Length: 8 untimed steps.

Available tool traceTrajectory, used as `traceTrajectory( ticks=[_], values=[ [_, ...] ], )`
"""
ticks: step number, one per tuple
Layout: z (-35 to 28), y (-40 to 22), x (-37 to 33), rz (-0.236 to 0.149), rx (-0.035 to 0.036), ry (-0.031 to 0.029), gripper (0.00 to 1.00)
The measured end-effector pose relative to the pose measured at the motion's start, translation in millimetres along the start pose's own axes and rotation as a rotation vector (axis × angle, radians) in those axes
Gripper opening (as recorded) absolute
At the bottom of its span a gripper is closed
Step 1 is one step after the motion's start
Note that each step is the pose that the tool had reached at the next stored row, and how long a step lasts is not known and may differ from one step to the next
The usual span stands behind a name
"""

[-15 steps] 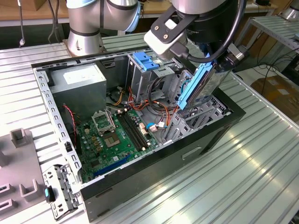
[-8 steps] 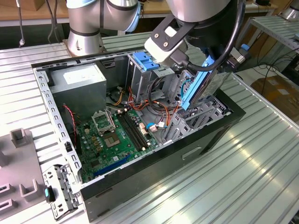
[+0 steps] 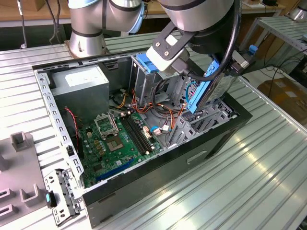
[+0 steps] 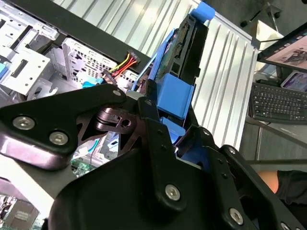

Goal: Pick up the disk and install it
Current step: 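Insert the disk into the insertion slot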

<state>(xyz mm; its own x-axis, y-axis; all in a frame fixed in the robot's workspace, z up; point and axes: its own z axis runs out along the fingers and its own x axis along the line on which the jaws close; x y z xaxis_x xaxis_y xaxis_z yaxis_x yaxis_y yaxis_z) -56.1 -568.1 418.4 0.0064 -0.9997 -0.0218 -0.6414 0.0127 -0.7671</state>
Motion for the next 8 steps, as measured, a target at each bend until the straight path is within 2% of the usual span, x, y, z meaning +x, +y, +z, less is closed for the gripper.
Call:
traceTrajectory(
  ticks=[1, 2, 3, 5, 8],
  values=[
    [-4.2, 5.4, 0.0, 0.0, 0.0331, 0.001, 0.37],
    [-1.5, 15.5, -0.4, 0.015, 0.0398, 0.019, 0.37],
    [-6.2, 29.1, -1.5, 0.018, 0.0923, 0.0175, 0.37],
    [-3.1, 32.3, -3.2, 0.018, 0.0961, 0.0172, 0.37],
    [-1.3, 33.3, -3.4, 0.018, 0.1022, 0.0173, 0.37]
  ],
)
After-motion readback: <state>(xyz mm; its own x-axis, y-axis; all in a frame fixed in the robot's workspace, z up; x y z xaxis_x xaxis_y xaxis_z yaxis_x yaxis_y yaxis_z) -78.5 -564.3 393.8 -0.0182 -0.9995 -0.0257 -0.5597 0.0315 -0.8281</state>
